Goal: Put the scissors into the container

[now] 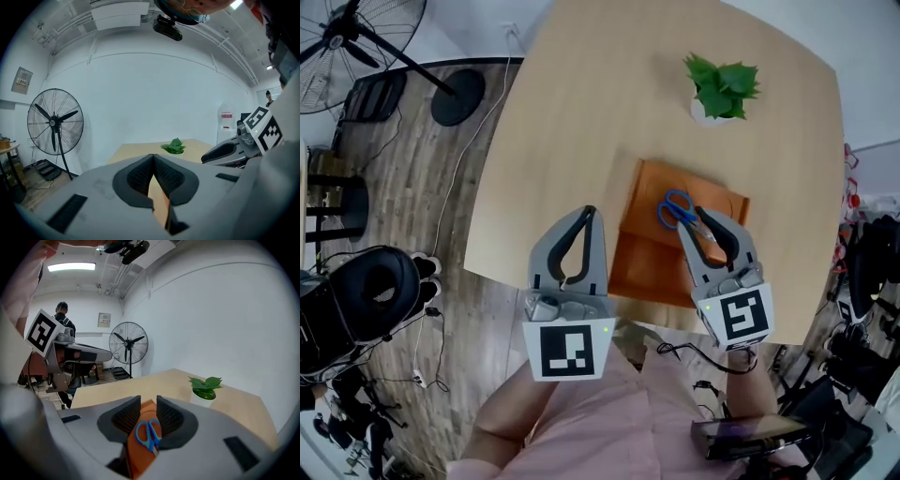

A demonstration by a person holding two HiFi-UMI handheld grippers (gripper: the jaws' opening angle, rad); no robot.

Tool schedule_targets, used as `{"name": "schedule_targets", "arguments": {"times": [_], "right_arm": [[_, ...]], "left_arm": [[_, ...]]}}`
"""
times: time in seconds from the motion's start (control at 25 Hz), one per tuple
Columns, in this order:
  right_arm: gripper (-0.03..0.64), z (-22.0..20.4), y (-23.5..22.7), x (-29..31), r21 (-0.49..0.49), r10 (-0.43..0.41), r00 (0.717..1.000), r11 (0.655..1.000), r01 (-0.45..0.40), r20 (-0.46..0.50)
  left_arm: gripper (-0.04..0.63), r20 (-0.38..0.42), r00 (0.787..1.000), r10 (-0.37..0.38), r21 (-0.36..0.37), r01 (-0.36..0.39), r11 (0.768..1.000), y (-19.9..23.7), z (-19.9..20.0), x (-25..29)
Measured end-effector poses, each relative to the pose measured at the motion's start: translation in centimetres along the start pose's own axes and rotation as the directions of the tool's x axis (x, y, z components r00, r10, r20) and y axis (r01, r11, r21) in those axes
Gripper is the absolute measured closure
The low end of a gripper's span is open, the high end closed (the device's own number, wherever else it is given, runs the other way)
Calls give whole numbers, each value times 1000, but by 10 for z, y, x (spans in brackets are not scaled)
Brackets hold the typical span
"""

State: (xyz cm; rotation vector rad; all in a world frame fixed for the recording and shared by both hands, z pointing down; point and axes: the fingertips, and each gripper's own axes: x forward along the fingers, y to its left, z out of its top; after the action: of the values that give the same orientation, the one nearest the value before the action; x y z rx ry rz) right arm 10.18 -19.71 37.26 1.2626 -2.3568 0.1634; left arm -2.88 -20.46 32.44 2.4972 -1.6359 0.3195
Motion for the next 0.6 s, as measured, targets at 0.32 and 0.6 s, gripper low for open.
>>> {"name": "schedule_targets", "arguments": {"times": [0.32,0.6], "right_arm": [[508,-30,-6,25,7,51,993,999,-51,-104],[508,-46,0,36,-12,103,979,994,-107,-174]], "left_arm": [[591,-74,997,18,-31,-21,999,18,-26,23],[591,-100,994,32,-42,-36,998,28,-37,38]]}}
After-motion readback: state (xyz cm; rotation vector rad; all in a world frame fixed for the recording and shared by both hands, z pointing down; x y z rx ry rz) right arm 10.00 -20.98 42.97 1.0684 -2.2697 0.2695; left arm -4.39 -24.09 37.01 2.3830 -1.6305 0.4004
